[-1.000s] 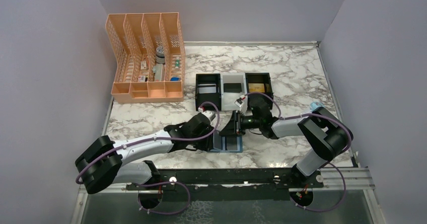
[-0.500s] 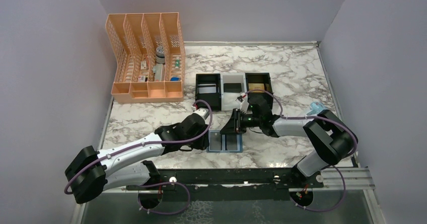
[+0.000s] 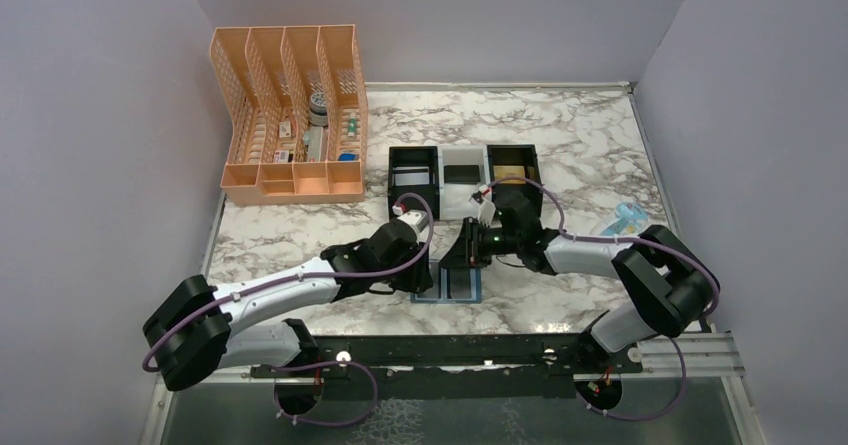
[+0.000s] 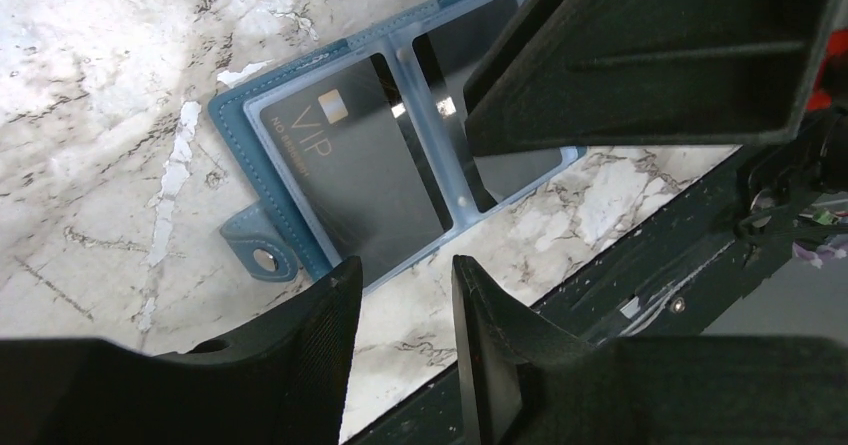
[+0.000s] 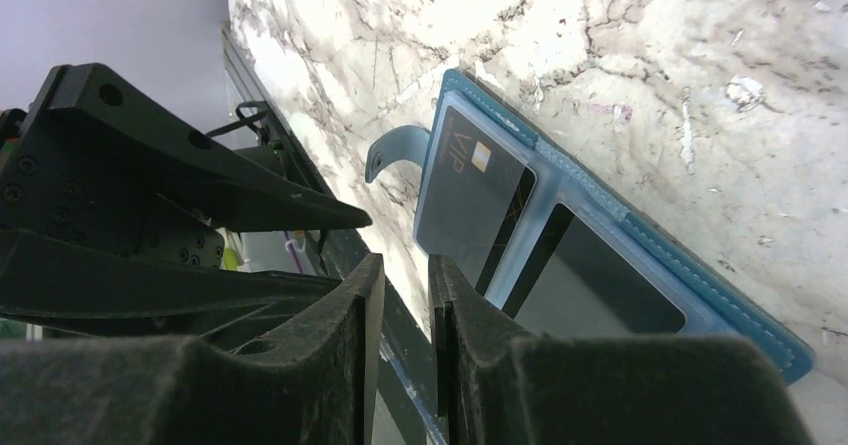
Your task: Take the credit cards out of the card holder
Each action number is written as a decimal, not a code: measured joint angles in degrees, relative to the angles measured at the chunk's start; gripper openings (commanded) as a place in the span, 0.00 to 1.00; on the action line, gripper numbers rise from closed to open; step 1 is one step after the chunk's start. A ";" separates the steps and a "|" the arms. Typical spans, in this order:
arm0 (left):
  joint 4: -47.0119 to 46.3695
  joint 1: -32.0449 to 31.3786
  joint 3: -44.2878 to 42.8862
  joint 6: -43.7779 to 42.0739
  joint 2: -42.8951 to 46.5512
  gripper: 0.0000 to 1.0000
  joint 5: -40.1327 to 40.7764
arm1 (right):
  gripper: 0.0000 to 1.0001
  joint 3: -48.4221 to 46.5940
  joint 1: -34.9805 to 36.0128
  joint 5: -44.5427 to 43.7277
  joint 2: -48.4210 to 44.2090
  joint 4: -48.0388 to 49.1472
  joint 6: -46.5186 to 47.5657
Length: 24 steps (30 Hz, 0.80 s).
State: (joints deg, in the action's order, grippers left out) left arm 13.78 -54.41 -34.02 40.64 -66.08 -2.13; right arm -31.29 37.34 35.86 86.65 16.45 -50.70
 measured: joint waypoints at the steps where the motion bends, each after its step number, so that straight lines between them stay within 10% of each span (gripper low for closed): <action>1: -0.50 -0.02 0.00 0.17 -0.52 0.41 -0.02 | 0.24 0.00 0.33 -0.07 0.09 0.00 0.00; 24: -2.05 -0.04 0.09 2.73 -10.01 0.30 5.25 | 0.21 0.00 5.49 -9.22 4.17 -3.15 -0.26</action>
State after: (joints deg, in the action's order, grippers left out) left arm 11.73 -54.46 -33.93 43.38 -76.09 3.11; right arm -31.29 42.83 26.63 90.83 13.30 -50.96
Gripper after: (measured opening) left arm 0.318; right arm 0.224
